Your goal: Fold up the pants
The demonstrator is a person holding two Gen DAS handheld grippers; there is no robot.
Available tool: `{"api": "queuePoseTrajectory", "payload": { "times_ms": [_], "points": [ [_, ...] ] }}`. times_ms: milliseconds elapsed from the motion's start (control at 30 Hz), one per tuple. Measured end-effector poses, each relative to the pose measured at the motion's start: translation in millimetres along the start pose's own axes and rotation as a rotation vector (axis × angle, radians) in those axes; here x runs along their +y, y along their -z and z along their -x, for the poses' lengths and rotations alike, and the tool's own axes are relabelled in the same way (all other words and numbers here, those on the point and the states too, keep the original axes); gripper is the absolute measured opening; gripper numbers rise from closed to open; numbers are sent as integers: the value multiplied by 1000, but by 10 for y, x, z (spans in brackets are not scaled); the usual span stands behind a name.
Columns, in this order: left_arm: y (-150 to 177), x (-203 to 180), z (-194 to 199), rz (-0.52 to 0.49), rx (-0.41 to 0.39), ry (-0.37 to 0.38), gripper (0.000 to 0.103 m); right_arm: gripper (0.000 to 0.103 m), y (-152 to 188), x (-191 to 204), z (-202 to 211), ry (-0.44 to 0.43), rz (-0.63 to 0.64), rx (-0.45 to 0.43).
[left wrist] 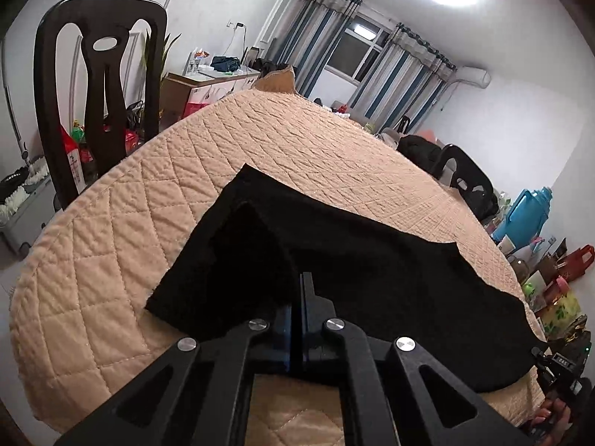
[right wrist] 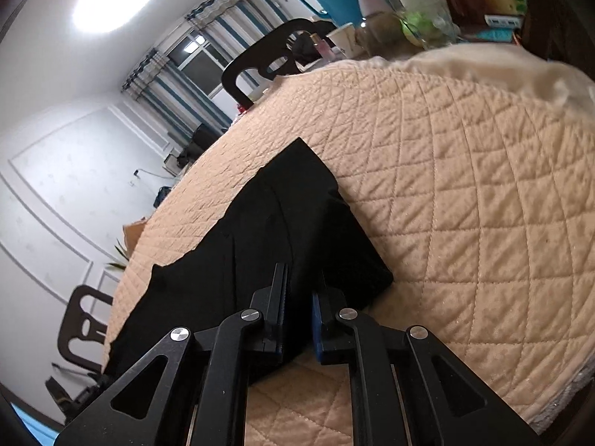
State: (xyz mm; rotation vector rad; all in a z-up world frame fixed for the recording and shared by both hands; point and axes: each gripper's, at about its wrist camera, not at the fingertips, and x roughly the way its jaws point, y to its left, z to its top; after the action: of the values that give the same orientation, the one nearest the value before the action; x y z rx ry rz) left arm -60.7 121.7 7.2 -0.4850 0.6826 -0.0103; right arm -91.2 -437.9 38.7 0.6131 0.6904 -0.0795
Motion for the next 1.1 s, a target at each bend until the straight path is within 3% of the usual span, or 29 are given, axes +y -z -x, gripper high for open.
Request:
{"api": "queuePoseTrajectory", "payload": {
  "times_ms": [100,167,300,367,433,567,767,800,900,967,1100],
  "points": [
    [-41,85,41,45,17,2,9,14,14,9,37,20,31,-9],
    [-110,152,156,59,-21,-15,11,24,6,10,137,56,43,-48],
    [-283,294,411,84,-129,-68,38,27,-74,100,375,160,90,-184],
    [-392,332,446,84,-153,-66,43,27,-117,177,449,164,117,-239],
    [-491,277,343,19,-144,-58,47,27,-124,278,441,146,152,-252],
    [-617,44,-204,-155,-17,-60,47,27,-107,492,223,65,221,-208],
    [-608,-116,-776,-297,127,-160,47,27,-43,713,-64,-17,282,-138],
    [-604,-145,-785,-317,122,-173,46,27,-22,737,-91,-24,290,-131],
    [-602,-204,-793,-349,131,-169,12,27,-20,768,-163,-32,299,-116],
    [-627,-249,-767,-361,112,-174,9,27,-15,753,-187,-35,296,-110],
    [-710,-339,-511,-349,-36,-149,9,27,6,713,-167,-30,281,-111]
  ]
}}
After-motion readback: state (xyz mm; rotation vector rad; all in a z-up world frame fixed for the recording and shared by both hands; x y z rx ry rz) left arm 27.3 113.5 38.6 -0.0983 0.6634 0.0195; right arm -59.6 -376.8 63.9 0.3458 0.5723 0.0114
